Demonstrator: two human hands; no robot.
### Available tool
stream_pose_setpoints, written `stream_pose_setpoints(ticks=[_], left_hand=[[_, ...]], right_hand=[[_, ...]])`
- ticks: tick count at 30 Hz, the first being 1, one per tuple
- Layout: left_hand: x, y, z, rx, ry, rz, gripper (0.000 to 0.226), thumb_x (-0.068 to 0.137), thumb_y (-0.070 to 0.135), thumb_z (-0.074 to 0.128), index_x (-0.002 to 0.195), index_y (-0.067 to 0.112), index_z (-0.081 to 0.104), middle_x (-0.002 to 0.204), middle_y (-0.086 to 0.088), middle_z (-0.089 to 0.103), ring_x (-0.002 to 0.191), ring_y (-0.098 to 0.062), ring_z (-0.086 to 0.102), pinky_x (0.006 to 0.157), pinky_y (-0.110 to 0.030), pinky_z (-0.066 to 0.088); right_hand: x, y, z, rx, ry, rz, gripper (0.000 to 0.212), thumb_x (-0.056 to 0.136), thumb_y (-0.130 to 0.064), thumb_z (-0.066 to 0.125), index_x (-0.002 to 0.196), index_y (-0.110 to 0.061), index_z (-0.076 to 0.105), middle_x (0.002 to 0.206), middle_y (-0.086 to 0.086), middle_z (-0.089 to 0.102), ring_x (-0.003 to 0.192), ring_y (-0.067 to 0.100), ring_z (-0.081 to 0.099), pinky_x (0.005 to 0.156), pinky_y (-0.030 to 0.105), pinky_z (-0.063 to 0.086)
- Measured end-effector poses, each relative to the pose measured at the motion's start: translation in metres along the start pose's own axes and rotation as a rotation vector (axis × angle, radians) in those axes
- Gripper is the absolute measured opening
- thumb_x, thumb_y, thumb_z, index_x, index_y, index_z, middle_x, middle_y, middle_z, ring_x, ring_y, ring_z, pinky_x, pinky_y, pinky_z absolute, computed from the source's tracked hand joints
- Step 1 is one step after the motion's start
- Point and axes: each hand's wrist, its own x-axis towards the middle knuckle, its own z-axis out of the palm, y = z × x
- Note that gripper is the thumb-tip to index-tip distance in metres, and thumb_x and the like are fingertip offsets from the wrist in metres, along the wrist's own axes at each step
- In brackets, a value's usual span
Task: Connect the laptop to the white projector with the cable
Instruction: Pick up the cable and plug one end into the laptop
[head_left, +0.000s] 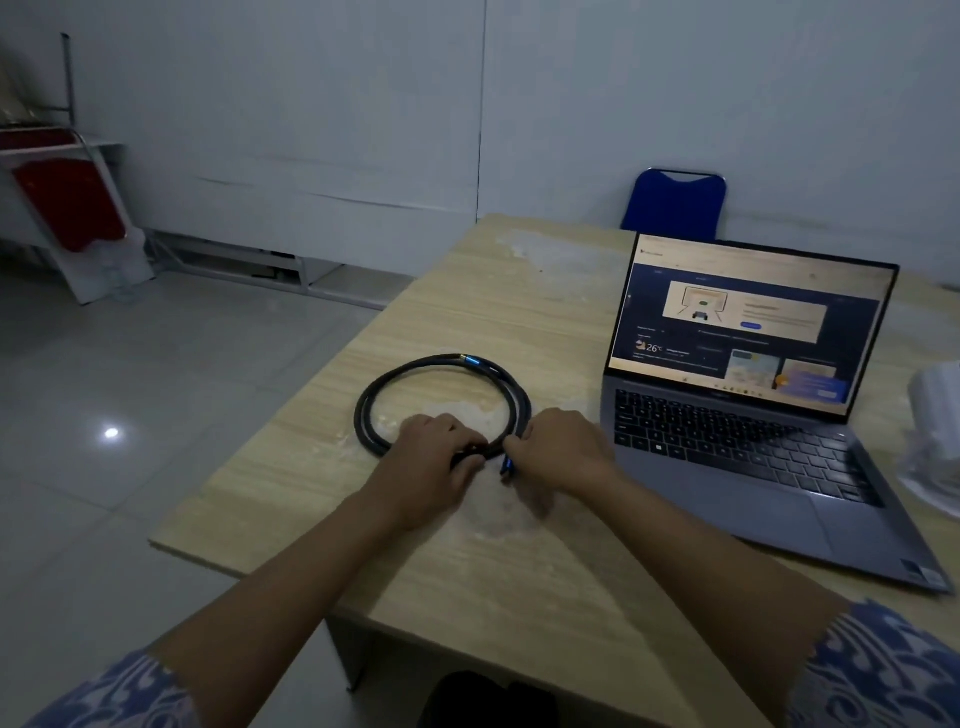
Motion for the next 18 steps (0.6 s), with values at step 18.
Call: stream_pose_setpoints(ticks=[18], left_hand=[[0.128, -0.014, 0.057, 0.134, 0.101, -0.344, 0.069, 0.075, 0.081, 0.035, 0.107, 0.025, 0.058, 0.109, -0.001, 0.057, 0.103, -0.029, 0.045, 0.091, -0.050, 0.037]], right_hand=[[0.168, 0.030, -0.022, -0.191, 0.151, 0.124, 0.033, 0.095, -0.041, 0.051, 0.076, -0.014, 0.054, 0.082, 0.006, 0.056, 0.074, 0.030, 0.057, 0.062, 0.033, 0.042]])
